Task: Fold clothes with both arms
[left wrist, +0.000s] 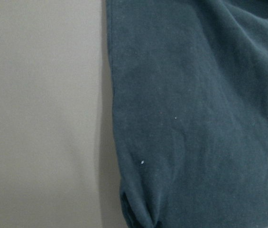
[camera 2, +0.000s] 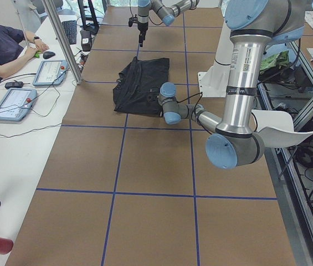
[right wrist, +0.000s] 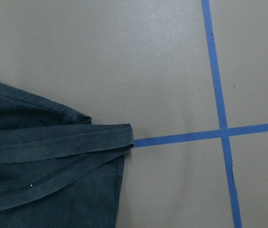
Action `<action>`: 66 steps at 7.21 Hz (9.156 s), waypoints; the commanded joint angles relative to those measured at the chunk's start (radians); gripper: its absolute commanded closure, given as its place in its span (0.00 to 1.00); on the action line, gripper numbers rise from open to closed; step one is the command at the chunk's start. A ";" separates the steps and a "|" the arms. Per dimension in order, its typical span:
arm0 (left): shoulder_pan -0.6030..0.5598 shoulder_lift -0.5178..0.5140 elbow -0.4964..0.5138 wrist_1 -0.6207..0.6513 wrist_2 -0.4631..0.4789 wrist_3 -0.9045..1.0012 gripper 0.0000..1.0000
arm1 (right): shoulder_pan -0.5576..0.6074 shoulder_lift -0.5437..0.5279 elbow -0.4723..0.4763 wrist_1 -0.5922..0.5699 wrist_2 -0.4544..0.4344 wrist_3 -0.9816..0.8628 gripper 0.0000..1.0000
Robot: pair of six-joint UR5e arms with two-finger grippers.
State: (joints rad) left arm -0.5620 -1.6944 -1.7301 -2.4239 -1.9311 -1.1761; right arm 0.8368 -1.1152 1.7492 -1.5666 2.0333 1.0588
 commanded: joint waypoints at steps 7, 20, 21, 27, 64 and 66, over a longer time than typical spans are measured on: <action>-0.398 -0.338 0.590 0.003 0.003 0.620 1.00 | -0.051 0.000 0.050 -0.004 -0.001 0.020 0.01; -0.542 -0.415 0.664 -0.075 -0.221 0.715 0.00 | -0.266 0.264 -0.299 0.250 -0.182 0.459 0.01; -0.539 -0.401 0.662 -0.076 -0.220 0.707 0.00 | -0.289 0.270 -0.301 0.252 -0.198 0.502 0.03; -0.536 -0.392 0.659 -0.081 -0.218 0.707 0.00 | -0.381 0.298 -0.301 0.247 -0.291 0.599 0.23; -0.536 -0.392 0.661 -0.084 -0.223 0.705 0.00 | -0.400 0.342 -0.312 0.199 -0.298 0.532 1.00; -0.535 -0.393 0.655 -0.087 -0.227 0.681 0.00 | -0.453 0.298 -0.150 0.071 -0.307 0.547 1.00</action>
State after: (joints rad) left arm -1.0973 -2.0871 -1.0724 -2.5076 -2.1563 -0.4770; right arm 0.4166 -0.7887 1.5051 -1.4273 1.7326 1.5968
